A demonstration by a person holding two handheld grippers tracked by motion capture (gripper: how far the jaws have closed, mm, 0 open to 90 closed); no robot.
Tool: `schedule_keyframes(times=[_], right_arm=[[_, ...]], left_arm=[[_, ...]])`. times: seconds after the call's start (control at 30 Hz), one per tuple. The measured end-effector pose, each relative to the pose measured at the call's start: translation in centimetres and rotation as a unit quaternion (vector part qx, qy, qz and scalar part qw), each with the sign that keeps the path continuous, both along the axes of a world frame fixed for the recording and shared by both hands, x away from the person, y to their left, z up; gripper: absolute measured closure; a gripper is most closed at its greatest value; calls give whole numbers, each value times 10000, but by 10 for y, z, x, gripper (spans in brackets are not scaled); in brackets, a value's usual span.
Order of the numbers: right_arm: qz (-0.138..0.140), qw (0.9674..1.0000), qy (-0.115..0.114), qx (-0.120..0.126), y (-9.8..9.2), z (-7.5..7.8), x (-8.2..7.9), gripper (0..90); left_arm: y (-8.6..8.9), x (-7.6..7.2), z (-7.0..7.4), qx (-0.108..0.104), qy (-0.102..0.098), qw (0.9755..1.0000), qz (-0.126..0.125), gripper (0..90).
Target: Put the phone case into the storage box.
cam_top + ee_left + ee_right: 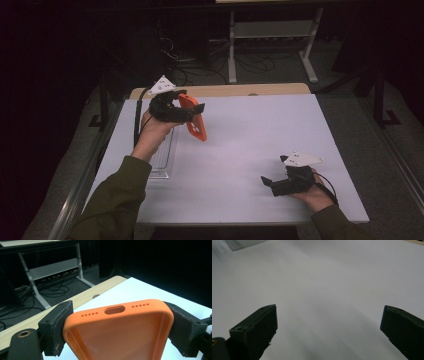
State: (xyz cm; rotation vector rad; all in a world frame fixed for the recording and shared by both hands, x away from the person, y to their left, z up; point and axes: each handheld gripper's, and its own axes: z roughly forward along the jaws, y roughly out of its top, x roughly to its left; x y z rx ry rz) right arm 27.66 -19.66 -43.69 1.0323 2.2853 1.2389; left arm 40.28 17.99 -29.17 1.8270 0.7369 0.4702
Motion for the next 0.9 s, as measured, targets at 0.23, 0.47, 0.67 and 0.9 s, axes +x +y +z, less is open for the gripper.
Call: schedule_keyframes(times=[0.23, 0.47, 0.67, 0.9], right_arm=[[2, 10000, -11, 1, 0, 0, 0, 4], [17, 10000, -61, -23, 0, 0, 1, 4], [17, 10000, -55, -25, 0, 0, 1, 4], [-23, 10000, -4, -22, 1, -1, 0, 5]], left_arm=[[4, 5, 6, 3, -54, 9999, 97, 145], [11, 12, 12, -15, -108, 9996, 247, 145], [18, 19, 16, 49, -187, 9992, 363, 145], [27, 27, 22, 58, -229, 9978, 621, 145]])
